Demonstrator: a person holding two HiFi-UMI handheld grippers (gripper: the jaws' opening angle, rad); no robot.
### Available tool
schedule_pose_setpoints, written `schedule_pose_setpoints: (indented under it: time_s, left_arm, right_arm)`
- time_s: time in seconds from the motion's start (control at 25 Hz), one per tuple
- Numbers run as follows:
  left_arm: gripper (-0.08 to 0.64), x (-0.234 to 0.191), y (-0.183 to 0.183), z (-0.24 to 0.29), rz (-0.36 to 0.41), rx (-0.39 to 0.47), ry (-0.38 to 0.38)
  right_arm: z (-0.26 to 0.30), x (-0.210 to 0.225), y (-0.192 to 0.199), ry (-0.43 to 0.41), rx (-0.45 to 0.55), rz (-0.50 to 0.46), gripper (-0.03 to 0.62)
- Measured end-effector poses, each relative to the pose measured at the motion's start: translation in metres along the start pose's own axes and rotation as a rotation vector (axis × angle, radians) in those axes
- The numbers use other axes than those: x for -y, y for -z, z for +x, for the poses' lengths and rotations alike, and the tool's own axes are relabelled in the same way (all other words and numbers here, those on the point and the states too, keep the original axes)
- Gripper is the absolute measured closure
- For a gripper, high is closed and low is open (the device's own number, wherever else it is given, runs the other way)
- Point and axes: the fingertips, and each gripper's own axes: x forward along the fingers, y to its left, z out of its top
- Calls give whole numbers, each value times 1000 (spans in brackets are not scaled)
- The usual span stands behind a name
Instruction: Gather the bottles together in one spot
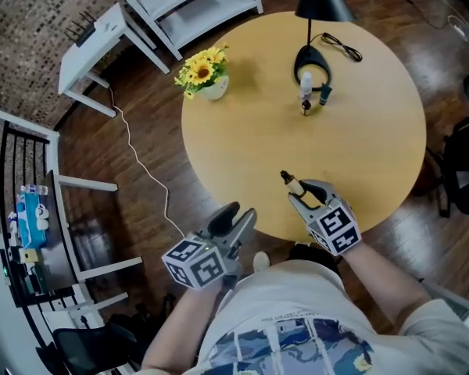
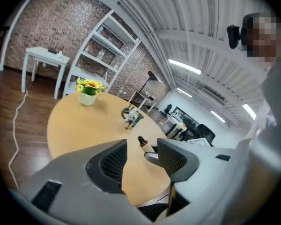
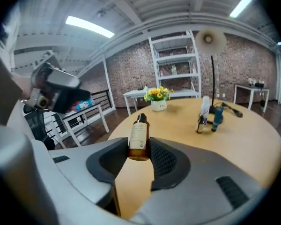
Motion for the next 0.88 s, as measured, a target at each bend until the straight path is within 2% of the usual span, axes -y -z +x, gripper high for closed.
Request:
schedule_pose_setpoints:
  time_s: [0.12, 0.2, 0.32, 0.44, 0.52, 0.64, 0.88]
  left_arm:
    - [333, 40, -8, 43, -26, -60, 142]
    - [333, 70, -8, 68, -42, -105, 233]
    - [334, 108, -3, 99, -50, -169, 317]
    - [347, 137, 6, 123, -43, -226, 358]
    - [415, 154, 11, 137, -44, -247, 385]
    - [440, 173, 22, 155, -32, -296, 407]
    - [446, 196, 39, 184, 86, -390, 417]
  right_arm:
    - [-49, -5, -30, 35, 124, -95, 445]
    - [-74, -4, -40, 74, 182, -146, 445]
    - [-103, 2, -42, 142, 229, -194, 445]
    - [-124, 16, -35, 212, 240, -232, 446]
    - [-137, 26, -29, 244, 245, -262, 445]
    - [-154, 38, -20, 278, 246, -304, 445]
    - [-171, 66, 3, 322, 224, -363, 428]
